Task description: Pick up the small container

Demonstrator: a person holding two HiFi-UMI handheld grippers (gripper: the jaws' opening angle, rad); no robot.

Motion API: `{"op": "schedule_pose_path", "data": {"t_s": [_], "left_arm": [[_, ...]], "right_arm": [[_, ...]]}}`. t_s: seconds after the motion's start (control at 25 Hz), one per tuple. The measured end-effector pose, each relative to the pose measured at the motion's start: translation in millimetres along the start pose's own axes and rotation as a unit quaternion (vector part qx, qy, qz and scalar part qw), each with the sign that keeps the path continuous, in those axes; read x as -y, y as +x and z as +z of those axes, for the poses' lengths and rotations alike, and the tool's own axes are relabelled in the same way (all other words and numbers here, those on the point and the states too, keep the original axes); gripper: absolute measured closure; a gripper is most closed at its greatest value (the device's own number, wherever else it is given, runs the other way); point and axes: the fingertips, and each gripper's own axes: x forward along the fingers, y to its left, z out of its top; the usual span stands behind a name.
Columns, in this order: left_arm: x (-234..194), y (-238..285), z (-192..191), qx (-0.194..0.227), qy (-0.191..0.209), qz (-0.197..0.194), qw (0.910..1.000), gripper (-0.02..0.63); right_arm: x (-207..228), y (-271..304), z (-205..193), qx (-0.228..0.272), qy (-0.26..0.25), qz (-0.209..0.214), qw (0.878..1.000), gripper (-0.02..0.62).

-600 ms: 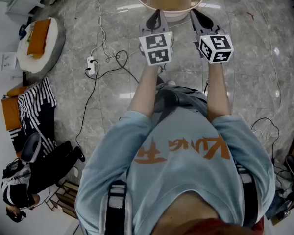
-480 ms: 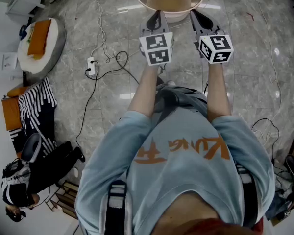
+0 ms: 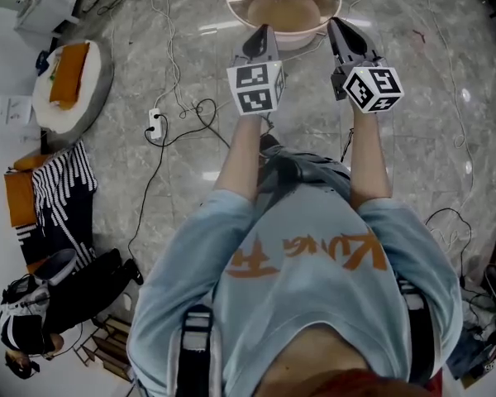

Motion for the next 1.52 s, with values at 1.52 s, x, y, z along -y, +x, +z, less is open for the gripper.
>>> {"op": "schedule_pose_path", "data": {"t_s": [1.52], "left_arm": [[-180.4,262.7,-14.9,-0.035,-0.151,-0.053,0.9865,0.583]], "right_arm": [[117.6,294.0,-85.1,-0.086,0.075,-0.019,0.993,0.568]]}}
